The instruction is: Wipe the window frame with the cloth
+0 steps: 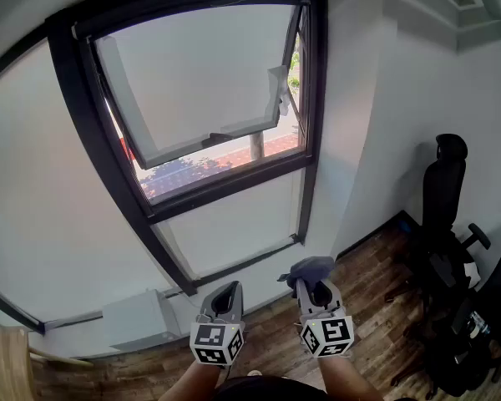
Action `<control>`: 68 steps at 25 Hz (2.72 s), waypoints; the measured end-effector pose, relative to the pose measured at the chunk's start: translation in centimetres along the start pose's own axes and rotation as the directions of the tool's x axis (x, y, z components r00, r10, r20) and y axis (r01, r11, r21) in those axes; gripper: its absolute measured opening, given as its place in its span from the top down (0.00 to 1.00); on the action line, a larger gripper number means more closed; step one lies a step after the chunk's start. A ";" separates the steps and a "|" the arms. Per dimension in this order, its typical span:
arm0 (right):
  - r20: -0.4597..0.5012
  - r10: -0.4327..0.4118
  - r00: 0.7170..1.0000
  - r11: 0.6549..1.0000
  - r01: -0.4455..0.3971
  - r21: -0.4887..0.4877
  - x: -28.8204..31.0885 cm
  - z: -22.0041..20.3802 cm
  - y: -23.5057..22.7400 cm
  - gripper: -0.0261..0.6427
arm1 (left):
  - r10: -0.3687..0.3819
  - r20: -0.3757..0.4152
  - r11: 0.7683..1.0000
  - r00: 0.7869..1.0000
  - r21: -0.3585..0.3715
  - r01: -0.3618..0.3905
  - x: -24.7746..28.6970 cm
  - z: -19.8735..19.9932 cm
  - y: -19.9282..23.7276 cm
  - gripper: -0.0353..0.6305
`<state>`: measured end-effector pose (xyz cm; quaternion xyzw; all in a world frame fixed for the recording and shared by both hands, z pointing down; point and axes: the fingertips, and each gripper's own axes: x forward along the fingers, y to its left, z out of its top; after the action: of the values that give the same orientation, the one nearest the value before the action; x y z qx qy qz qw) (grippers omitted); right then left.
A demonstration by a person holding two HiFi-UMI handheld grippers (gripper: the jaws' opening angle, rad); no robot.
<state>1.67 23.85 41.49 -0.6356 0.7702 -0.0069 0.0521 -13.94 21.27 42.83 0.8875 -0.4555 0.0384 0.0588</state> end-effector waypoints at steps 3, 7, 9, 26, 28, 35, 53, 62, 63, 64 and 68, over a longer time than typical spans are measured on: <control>0.000 0.006 1.000 1.000 -0.006 0.000 -0.2 0.1 0.0 0.85 | -0.001 0.000 1.000 1.000 0.002 0.001 -0.1 0.0 -0.4 0.93; 0.000 0.010 1.000 1.000 -0.010 0.000 -0.5 0.0 0.0 0.85 | 0.004 0.002 1.000 1.000 0.003 -0.004 -0.3 0.1 -0.6 0.93; 0.009 0.006 1.000 1.000 -0.007 0.008 -0.6 0.1 -0.2 0.85 | 0.007 0.003 1.000 1.000 0.004 -0.007 -0.3 0.0 -0.8 0.93; 0.002 -0.004 1.000 1.000 0.004 0.023 -3.4 -0.6 -4.5 0.85 | -0.003 0.004 1.000 1.000 0.016 0.003 0.8 -0.9 -5.7 0.93; -0.002 -0.011 1.000 0.999 0.011 0.033 -3.7 -0.6 -5.2 0.85 | -0.007 0.010 1.000 1.000 0.017 0.007 1.0 -0.9 -6.2 0.93; 0.018 -0.021 1.000 1.000 0.020 0.016 -3.7 0.0 -7.0 0.85 | -0.017 0.043 0.999 0.999 0.028 0.016 2.2 -0.2 -7.2 0.93; 0.011 0.006 1.000 0.999 -0.006 -0.040 5.9 -1.3 -10.4 0.85 | -0.031 0.062 0.999 0.998 0.024 0.030 11.8 0.1 -2.9 0.93; -0.042 0.002 0.999 1.000 -0.004 -0.030 14.8 -3.2 -13.4 0.85 | -0.020 0.022 1.000 1.000 -0.019 0.021 19.9 -0.4 1.7 0.93; -0.051 0.006 0.999 1.000 -0.007 -0.028 15.8 -3.3 -13.6 0.85 | -0.017 0.017 0.999 1.000 -0.028 0.018 20.7 -0.3 2.3 0.93; -0.058 0.010 0.998 0.999 -0.012 -0.029 16.7 -3.4 -13.9 0.85 | -0.014 0.014 0.999 1.000 -0.036 0.014 21.5 -0.2 2.8 0.93; -0.083 0.016 0.996 0.999 -0.018 -0.033 20.5 -3.8 -15.2 0.85 | -0.002 -0.009 0.998 1.000 -0.065 0.002 24.9 -0.3 4.9 0.93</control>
<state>12.33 0.64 45.01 -0.6290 0.7771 -0.0199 0.0096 -3.44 -1.59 46.49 0.8854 -0.4553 0.0278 0.0897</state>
